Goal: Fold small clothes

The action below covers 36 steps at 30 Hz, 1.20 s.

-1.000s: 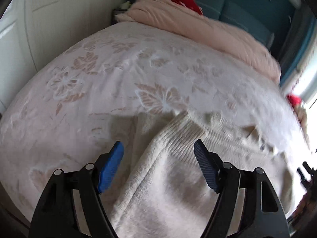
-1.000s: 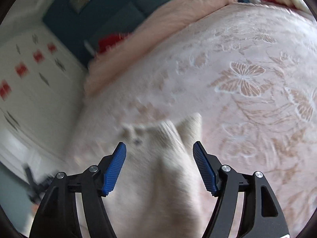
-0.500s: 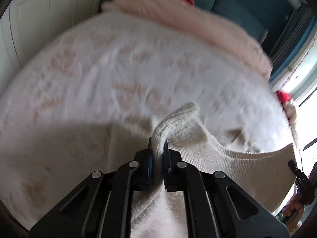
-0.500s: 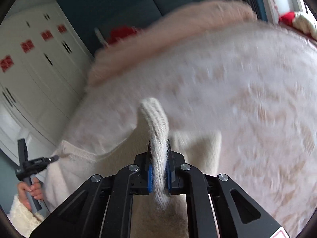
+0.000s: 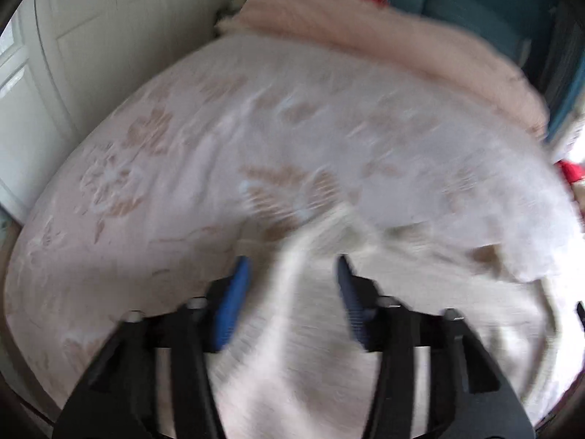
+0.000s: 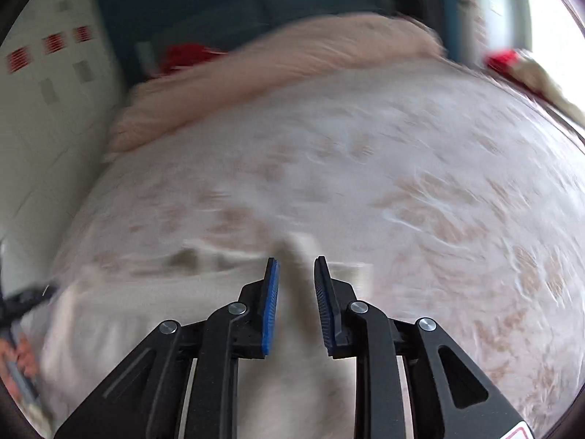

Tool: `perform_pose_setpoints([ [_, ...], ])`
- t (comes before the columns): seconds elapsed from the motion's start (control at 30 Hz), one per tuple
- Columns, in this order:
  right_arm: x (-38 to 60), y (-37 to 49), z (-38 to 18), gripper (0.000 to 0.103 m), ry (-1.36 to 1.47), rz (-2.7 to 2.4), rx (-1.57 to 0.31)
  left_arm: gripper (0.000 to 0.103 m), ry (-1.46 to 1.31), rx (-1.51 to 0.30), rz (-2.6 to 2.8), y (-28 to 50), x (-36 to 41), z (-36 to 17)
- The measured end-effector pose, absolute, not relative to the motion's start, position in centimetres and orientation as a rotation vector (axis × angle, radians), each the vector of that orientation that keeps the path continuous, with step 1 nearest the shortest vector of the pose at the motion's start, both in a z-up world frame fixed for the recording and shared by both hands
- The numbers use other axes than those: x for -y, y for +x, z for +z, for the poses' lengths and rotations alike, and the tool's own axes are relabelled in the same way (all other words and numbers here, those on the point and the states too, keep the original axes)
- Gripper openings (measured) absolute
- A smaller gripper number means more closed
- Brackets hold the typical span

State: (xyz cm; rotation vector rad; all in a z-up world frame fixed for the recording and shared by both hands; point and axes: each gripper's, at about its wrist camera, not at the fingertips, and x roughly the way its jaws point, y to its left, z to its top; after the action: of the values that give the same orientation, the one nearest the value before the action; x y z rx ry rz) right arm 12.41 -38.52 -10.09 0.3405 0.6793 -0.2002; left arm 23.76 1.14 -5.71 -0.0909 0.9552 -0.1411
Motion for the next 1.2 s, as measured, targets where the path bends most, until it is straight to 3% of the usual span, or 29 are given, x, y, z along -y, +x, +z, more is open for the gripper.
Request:
perform_pose_setpoints([
  [0.1, 33.7, 14.9, -11.8, 0.017, 0.375, 0.021, -0.767, 0.058, -0.122, -1.008, -0.244, 23.3, 2.0, -5.8],
  [0.2, 29.9, 17.9, -15.2, 0.013, 0.350, 0.125, -0.862, 0.058, -0.097, -1.108, -0.237, 24.2, 4.9, -9.2],
  [0.23, 29.7, 19.1, -16.6, 0.010, 0.327, 0.110, -0.902, 0.058, -0.081, -1.143, -0.214, 24.7, 5.4, -10.7],
  [0.27, 30.8, 20.1, -17.7, 0.000, 0.323, 0.067, -0.920, 0.058, -0.073, -1.156, -0.204, 24.9, 5.5, -11.4],
  [0.4, 38.6, 19.4, -17.1, 0.000, 0.471, -0.103, -0.866, 0.060, -0.066, -1.136, -0.216, 25.6, 4.6, -12.0],
  [0.47, 40.3, 17.7, -15.3, 0.011, 0.480, -0.138, -0.825, 0.059, -0.087, -1.143, -0.238, 25.6, 4.0, -11.9],
  [0.57, 41.5, 14.2, -15.2, 0.010, 0.427, -0.152, -0.828, 0.059, -0.097, -1.132, -0.248, 25.1, 3.5, -11.8],
  [0.63, 41.9, 13.4, -17.2, 0.000, 0.371, -0.206, -0.918, 0.059, -0.095, -1.122, -0.249, 24.5, 3.5, -11.6],
  [0.7, 42.7, 10.3, -16.7, 0.001, 0.461, -0.194, -0.874, 0.059, -0.104, -1.115, -0.249, 23.4, 2.7, -10.7],
  [0.8, 41.9, 5.2, -14.2, 0.021, 0.455, -0.224, -0.795, 0.067, -0.118, -1.063, -0.257, 20.4, 0.1, -8.8],
  [0.83, 41.7, 3.9, -14.0, 0.035, 0.458, -0.221, -0.789, 0.070, -0.124, -1.048, -0.244, 19.2, -1.0, -8.3],
  [0.87, 41.4, 2.3, -14.2, 0.042, 0.463, -0.215, -0.802, 0.072, -0.143, -1.037, -0.225, 17.8, -2.8, -8.0],
  [1.1, 40.3, -1.0, -18.7, 0.044, 0.594, -0.140, -0.884, 0.077, -0.354, -1.069, -0.100, 12.4, -11.9, -10.1],
  [1.2, 40.0, -0.9, -19.3, 0.057, 0.687, -0.107, -0.837, 0.077, -0.422, -1.050, -0.095, 11.3, -13.3, -11.2],
])
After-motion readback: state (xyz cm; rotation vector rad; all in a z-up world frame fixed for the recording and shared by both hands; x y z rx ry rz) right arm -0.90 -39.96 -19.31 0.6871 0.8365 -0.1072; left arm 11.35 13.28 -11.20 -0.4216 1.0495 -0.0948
